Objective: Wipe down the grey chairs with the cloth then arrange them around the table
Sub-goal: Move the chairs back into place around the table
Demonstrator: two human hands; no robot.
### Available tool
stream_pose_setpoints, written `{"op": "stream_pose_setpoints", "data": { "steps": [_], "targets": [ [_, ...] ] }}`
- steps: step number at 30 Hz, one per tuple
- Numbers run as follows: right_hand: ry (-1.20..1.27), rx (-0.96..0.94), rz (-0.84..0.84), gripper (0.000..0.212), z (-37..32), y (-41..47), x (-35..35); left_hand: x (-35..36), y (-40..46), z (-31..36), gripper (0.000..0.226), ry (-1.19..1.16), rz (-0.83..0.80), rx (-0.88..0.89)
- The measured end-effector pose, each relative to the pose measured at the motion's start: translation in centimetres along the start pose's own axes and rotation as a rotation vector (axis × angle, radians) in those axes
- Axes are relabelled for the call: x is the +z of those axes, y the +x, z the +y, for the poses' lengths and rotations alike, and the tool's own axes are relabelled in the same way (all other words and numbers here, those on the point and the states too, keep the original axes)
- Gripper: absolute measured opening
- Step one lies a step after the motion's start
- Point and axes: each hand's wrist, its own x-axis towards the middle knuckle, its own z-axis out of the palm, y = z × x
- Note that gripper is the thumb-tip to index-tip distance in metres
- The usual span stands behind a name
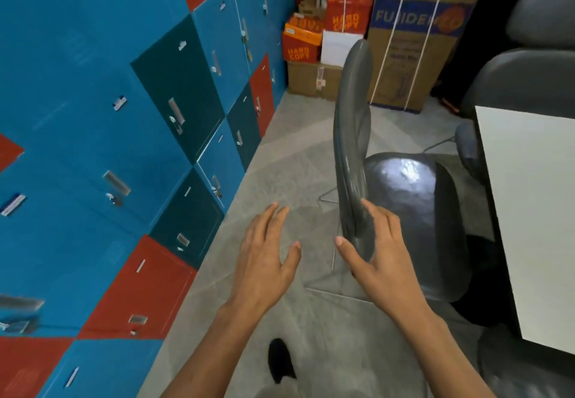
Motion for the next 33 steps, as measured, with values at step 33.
{"op": "stream_pose_setpoints", "data": {
  "steps": [33],
  "targets": [
    [-0.247,0.758,0.126,0.095,-0.9,35.6,0.8,5.9,57.9,6.4,0.054,-0.032,-0.39,0.797]
  ]
}}
